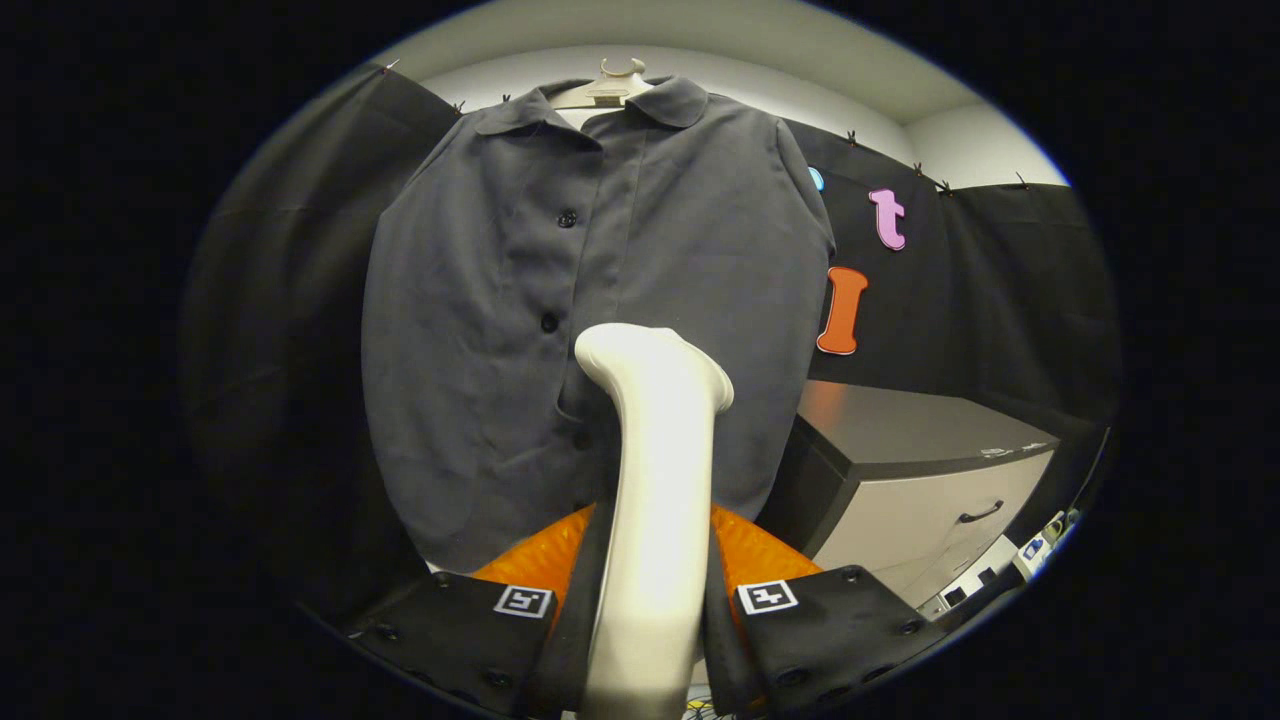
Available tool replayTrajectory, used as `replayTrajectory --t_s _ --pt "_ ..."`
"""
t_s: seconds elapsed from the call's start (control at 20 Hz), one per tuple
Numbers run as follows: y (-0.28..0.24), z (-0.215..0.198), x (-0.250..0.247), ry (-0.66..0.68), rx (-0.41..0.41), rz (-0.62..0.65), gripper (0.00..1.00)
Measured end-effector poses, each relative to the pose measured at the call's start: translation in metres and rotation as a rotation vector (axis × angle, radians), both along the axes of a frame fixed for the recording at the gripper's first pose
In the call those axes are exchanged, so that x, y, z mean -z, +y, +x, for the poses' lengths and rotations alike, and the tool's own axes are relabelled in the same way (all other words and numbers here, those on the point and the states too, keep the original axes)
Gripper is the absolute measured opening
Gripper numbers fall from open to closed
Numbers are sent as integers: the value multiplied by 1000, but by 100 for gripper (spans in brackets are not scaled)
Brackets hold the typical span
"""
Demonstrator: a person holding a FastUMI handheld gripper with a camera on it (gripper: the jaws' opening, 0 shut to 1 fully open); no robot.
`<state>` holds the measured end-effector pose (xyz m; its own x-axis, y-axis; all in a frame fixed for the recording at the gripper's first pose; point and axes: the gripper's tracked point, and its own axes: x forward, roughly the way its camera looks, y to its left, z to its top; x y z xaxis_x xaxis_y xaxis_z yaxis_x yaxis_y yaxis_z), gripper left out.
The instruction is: Iron the clothes twice with a garment steamer, once on the left side and once on the right side.
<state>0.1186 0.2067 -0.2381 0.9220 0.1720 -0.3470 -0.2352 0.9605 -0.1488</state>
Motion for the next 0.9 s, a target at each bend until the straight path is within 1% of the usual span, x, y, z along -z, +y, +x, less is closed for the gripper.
replayTrajectory --t_s 0.6,0.9 --pt "-11 -40 64 138 -11 -40 54" --pt "-15 -44 73 159 -3 -47 53"
